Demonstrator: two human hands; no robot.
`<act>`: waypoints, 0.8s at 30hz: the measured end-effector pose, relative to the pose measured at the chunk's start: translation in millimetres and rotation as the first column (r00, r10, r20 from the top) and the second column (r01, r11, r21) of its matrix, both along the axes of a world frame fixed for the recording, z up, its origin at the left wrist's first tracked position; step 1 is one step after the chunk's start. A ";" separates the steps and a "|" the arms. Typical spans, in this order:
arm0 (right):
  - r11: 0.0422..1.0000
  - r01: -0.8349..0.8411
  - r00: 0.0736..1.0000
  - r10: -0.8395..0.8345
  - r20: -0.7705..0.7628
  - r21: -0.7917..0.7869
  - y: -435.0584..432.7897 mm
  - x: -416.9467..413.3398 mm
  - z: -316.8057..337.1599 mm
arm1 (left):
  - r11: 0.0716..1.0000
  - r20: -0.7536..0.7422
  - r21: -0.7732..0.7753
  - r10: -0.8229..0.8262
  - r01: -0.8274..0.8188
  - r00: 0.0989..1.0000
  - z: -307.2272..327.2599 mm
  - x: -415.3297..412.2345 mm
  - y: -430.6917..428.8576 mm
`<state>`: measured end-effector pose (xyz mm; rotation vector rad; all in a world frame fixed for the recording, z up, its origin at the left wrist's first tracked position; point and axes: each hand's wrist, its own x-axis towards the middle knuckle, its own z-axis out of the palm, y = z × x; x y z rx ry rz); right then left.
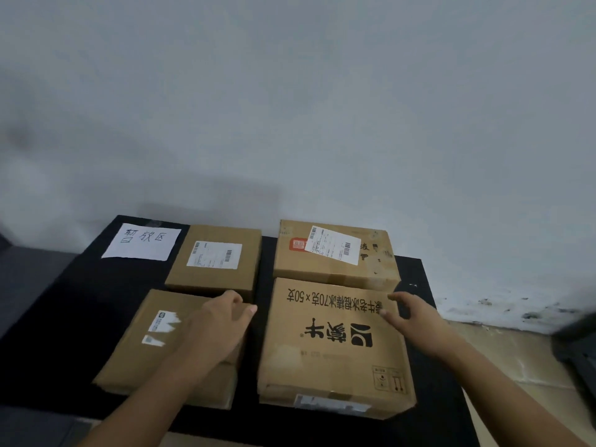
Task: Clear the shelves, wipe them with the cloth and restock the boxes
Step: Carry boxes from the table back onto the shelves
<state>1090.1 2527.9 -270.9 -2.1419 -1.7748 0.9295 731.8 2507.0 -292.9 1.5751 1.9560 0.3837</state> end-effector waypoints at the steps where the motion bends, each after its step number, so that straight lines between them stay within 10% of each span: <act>1: 0.999 -0.040 0.999 0.040 -0.006 0.029 2.8 -6.9 4.4 | 1.000 -0.003 0.011 0.014 -0.014 1.000 5.2 -5.9 -3.7; 10: 0.893 -0.421 0.904 0.399 0.151 0.162 42.2 -90.3 31.9 | 0.950 -0.160 0.149 0.297 -0.274 0.941 44.6 -57.8 -64.7; 24: 0.483 -0.860 0.506 0.850 0.146 0.167 3.5 -287.5 29.6 | 0.610 -0.269 0.201 0.787 -0.766 0.556 57.9 -122.0 -286.9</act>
